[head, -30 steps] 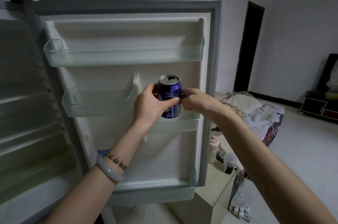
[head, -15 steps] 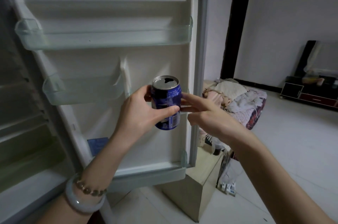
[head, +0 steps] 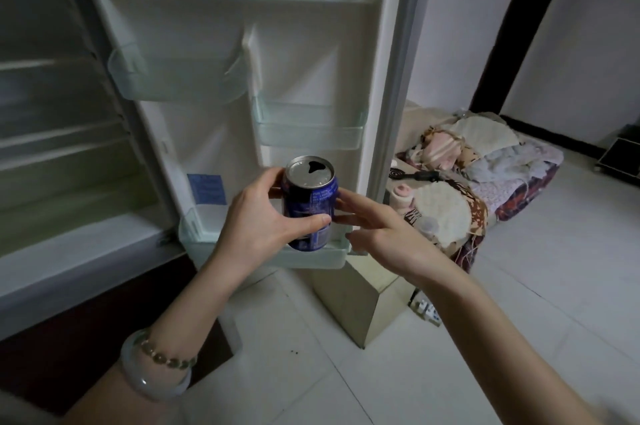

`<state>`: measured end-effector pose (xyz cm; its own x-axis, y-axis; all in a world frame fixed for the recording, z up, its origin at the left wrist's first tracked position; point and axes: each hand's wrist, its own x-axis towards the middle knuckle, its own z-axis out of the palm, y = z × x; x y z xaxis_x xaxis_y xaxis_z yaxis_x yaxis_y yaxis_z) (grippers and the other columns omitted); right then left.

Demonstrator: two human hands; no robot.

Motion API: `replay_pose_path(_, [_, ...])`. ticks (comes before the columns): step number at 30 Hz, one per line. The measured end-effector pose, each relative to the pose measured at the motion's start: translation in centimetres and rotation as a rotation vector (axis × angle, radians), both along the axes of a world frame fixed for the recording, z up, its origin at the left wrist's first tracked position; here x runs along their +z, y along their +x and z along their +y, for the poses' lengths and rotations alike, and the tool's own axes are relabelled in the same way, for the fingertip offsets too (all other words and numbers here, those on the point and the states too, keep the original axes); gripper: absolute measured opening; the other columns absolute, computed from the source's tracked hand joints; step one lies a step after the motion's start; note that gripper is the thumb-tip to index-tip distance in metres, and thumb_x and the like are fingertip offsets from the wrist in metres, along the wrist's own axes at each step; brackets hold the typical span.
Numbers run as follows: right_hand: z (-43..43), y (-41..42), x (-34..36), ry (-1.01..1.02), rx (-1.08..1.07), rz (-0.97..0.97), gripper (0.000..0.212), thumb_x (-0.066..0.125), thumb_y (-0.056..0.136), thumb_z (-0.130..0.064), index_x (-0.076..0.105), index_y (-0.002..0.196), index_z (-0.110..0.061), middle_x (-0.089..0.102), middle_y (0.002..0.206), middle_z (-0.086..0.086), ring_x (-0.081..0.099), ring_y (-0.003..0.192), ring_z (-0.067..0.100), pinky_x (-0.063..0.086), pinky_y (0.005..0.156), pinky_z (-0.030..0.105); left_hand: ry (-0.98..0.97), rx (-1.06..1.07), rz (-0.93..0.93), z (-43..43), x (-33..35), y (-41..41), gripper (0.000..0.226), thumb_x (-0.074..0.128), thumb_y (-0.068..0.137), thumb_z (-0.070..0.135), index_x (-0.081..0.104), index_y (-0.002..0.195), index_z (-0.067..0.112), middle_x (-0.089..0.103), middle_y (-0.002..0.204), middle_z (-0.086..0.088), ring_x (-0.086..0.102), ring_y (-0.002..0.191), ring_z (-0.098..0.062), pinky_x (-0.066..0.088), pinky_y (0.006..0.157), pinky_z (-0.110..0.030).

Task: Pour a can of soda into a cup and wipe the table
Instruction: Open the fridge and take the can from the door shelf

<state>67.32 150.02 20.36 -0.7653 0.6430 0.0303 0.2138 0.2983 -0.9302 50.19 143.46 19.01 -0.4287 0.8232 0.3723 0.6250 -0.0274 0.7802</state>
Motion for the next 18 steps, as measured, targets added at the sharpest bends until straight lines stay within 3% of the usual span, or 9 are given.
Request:
replay_pose_path(3, [0.0,1.9,-0.7,-0.002,0.076,-0.013,0.076,0.036,0.076,0.021,0.044,0.116,-0.044,0.054,0.118,-0.02,0.052,0.102,-0.015,0.045,0.076,0.005,0.011,0.08,-0.012,-1.5,-0.7,2.6,0.063,0.088,0.047,0.042,0.055,0.099,0.033,0.059,0.091,0.025,0.053,0.091,0.013,0.042,0.077,-0.012])
replay_pose_path(10, [-0.4,6.3,-1.9,-0.011,0.223,-0.024,0.076,0.039,0.077,0.018,0.043,0.119,-0.045,0.055,0.116,-0.023,0.054,0.101,-0.015,0.045,0.082,0.008,0.032,0.23,-0.099,-4.6,-2.0,8.8,0.072,0.08,0.042,0.053,0.061,0.105,0.025,0.066,0.099,0.014,0.061,0.096,-0.002,0.05,0.085,-0.026])
replay_pose_path(14, [-1.2,8.0,-2.8,-0.018,0.284,-0.054,0.079,0.042,0.065,-0.003,0.041,0.139,-0.031,0.052,0.135,-0.01,0.052,0.121,0.007,0.044,0.099,0.032,0.023,0.302,-0.124,-6.3,-2.6,11.5,0.076,0.079,0.042,0.054,0.061,0.109,0.025,0.067,0.102,0.012,0.061,0.098,-0.004,0.051,0.088,-0.033])
replay_pose_path(18, [-1.2,9.1,-3.5,-0.02,0.326,-0.04,0.074,0.044,0.072,0.002,0.042,0.137,-0.033,0.053,0.136,-0.007,0.053,0.122,0.011,0.042,0.085,0.025,0.01,0.357,-0.126,-7.4,-2.9,13.5,0.073,0.078,0.041,0.054,0.062,0.107,0.025,0.068,0.099,0.012,0.063,0.095,-0.004,0.052,0.085,-0.034])
